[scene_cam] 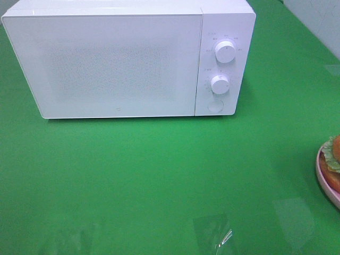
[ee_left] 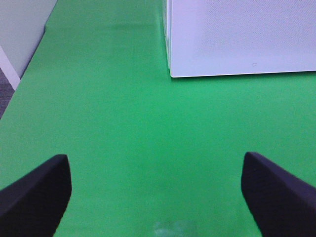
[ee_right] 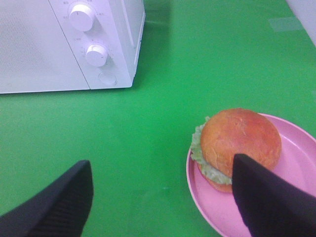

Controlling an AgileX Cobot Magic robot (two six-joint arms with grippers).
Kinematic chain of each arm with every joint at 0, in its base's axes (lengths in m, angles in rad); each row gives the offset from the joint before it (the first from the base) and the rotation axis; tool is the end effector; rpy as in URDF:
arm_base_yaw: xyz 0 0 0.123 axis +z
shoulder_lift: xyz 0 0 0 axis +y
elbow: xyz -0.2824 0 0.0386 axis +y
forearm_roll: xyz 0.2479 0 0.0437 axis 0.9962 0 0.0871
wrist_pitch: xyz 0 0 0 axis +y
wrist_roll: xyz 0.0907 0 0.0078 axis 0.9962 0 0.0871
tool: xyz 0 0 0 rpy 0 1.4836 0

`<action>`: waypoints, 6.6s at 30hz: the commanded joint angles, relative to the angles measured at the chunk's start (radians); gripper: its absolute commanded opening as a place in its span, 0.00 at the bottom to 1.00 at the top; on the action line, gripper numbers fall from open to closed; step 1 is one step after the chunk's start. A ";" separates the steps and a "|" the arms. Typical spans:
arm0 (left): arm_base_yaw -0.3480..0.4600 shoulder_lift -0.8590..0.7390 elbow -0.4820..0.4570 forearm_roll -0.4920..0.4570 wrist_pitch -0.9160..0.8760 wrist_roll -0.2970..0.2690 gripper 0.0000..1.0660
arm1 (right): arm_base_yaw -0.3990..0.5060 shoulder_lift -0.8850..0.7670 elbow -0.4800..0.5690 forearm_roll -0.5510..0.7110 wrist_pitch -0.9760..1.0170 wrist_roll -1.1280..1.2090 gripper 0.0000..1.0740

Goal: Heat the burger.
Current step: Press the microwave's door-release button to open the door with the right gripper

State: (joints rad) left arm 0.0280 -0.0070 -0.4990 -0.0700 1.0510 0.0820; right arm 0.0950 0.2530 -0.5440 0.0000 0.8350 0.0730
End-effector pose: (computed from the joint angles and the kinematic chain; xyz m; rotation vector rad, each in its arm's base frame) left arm -0.0054 -0.0057 0.2778 0.0578 2.0258 -0.0141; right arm 0.0426 0.0041 0.3038 -0.0223 2.0291 0.1060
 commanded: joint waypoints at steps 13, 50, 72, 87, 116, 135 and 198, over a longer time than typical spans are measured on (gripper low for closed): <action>0.004 -0.022 0.003 -0.009 -0.016 0.003 0.81 | 0.001 0.317 -0.006 -0.009 -0.415 0.001 0.71; 0.004 -0.022 0.003 -0.009 -0.016 0.003 0.81 | 0.001 1.090 -0.005 -0.010 -1.343 -0.003 0.71; 0.004 -0.022 0.003 -0.009 -0.016 0.003 0.81 | 0.238 1.351 0.028 0.250 -1.736 -0.368 0.71; 0.004 -0.021 0.003 -0.009 -0.016 0.002 0.81 | 0.338 1.416 0.112 0.405 -1.859 -0.347 0.71; 0.004 -0.021 0.003 -0.009 -0.016 0.002 0.81 | 0.492 1.562 0.084 0.547 -2.009 -0.191 0.71; 0.004 -0.021 0.003 -0.009 -0.016 0.002 0.81 | 0.513 1.614 0.052 0.481 -1.943 0.575 0.35; 0.004 -0.021 0.003 -0.009 -0.016 0.002 0.81 | 0.405 1.836 -0.275 0.464 -1.653 1.254 0.00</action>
State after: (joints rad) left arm 0.0280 -0.0070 -0.4990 -0.0700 1.0510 0.0820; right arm 0.5020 2.0900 -0.8010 0.4680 -0.8140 1.3300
